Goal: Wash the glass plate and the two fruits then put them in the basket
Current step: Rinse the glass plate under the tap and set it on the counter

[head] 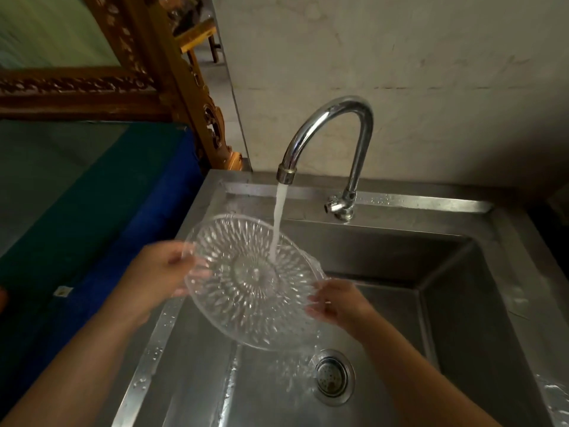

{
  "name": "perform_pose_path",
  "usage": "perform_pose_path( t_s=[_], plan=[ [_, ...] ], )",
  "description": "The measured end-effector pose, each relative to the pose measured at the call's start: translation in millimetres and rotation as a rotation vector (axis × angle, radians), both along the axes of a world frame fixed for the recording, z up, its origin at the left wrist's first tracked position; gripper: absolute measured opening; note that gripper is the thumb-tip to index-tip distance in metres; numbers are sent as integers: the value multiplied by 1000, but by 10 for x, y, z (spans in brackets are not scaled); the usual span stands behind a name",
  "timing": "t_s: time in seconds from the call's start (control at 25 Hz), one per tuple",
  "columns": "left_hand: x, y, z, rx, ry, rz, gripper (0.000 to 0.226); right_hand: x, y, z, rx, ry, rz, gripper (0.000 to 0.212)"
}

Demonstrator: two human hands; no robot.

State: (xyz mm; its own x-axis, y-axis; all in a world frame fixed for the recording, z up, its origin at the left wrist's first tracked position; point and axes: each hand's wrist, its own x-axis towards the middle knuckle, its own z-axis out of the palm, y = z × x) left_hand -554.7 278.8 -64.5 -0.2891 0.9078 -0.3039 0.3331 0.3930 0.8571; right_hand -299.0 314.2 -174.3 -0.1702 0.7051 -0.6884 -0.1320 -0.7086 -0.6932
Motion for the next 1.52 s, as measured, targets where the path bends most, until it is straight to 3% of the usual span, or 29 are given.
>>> perform_pose_path(
  t_s=[0.08, 0.2, 0.32, 0.44, 0.68, 0.8, 0.96, 1.12, 1.32, 1.44, 1.52],
  plan=[
    [35, -161, -315, -135, -217, 83, 23, 260, 70, 142, 89, -173, 103, 26],
    [301, -370, -810, -235, -604, 173, 38, 599, 178, 440, 422, -492, 235, 13],
    [547, -417, -1075, -200, -772, 176, 39, 730, 246, 649, 576, -591, 285, 16],
    [538, -386, -1112, -127, -804, 148, 41, 701, 499, 700, 506, -632, 312, 12],
    [268, -550, -1058, -95, -672, 105, 31, 102, 1333, 568, 282, -587, 25, 64],
    [228, -588, -1075, -111, -683, 114, 26, 30, 1338, 429, 309, -747, 38, 50],
    [183, -614, -1110, -107, -697, 101, 29, 5, 1382, 378, 332, -603, -57, 55],
    [150, -620, -1125, -98, -686, 84, 29, 75, 1351, 234, 371, -615, -31, 37],
    [218, -613, -1037, -82, -699, 74, 28, 119, 1026, 179, 336, -631, 7, 36],
    [234, -606, -963, -57, -697, 80, 28, 197, 713, 378, 168, -334, 157, 40],
    [236, -617, -917, -56, -704, 99, 28, 369, 417, 425, 157, -257, 296, 34]
  ],
)
